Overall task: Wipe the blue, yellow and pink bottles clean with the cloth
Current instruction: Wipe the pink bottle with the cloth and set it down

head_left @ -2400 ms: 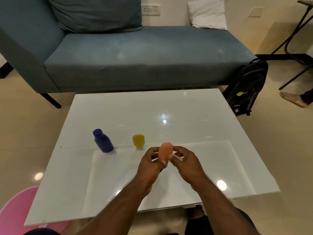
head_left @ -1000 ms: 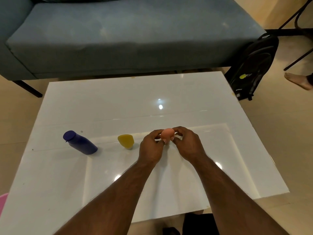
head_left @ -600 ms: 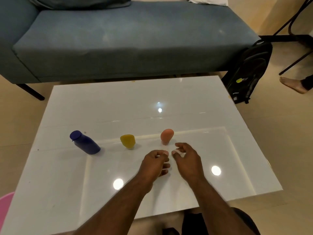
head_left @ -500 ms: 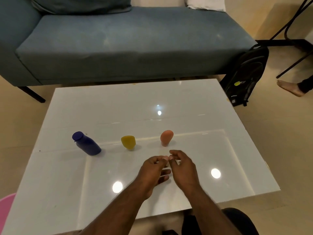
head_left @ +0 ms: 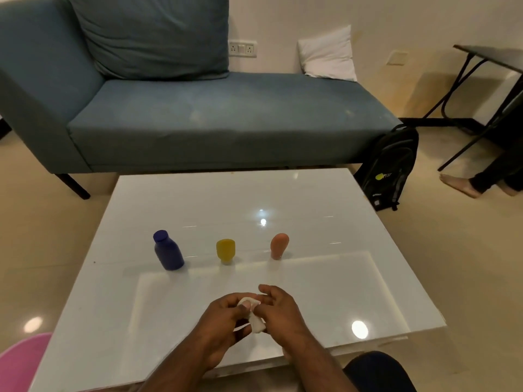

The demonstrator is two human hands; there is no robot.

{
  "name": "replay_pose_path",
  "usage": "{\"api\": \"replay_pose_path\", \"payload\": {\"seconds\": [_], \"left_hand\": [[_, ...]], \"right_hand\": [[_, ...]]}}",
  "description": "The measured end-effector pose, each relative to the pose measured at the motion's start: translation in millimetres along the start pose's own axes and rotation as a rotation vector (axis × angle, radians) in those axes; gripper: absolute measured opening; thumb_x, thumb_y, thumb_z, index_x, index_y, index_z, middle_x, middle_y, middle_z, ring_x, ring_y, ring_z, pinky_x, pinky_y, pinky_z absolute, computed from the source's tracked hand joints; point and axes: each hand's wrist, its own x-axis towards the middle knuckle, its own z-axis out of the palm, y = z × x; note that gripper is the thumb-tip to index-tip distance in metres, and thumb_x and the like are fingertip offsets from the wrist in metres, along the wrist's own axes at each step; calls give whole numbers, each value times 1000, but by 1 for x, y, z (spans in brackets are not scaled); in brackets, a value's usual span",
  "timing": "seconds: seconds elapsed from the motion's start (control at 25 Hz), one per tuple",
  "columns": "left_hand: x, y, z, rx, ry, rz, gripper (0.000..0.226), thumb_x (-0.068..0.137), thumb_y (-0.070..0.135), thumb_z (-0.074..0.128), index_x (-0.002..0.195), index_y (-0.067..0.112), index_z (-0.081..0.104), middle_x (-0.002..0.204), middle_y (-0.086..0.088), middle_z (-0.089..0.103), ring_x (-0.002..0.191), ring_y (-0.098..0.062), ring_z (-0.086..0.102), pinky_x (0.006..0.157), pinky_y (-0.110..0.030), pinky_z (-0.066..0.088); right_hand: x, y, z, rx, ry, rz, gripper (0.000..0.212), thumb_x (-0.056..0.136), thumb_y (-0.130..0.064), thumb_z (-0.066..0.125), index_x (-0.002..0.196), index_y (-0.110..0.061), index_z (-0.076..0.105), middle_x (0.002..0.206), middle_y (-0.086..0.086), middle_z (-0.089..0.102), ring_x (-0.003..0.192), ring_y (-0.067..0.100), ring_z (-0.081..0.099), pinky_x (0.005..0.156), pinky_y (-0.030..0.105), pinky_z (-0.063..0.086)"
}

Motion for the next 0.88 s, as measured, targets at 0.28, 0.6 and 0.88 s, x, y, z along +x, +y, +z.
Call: {"api": "replay_pose_path", "payload": {"seconds": [0.28, 0.6, 0.88], "left_hand": [[-27, 1, -26, 44, -15, 48, 23, 96, -1, 57, 107, 10, 74, 98, -13, 78, 93, -33, 74, 86, -47, 60], [-34, -6, -76, 203, 189, 174, 22, 95, 6, 62, 110, 22, 66, 121, -7, 62, 104, -29, 64, 77, -37, 63], [-23, -21, -126, 250, 249, 111, 31, 85, 2, 74, 108, 20, 65, 117, -12, 64, 100, -30, 66, 81, -40, 62]], "right_hand": [[-23, -6, 13, -69, 5, -23, 12, 80, -19, 72, 90, -23, 69, 90, -6, 70, 83, 13, 67, 72, 28, 59], [-37, -23, 54, -1, 2, 63, 15, 87, -13, 65, 98, -20, 57, 103, 7, 64, 82, 21, 68, 70, 33, 60], [-21, -15, 93, -154, 13, -21, 25, 81, -10, 71, 94, -27, 57, 90, 0, 65, 75, 15, 67, 65, 24, 59]]}}
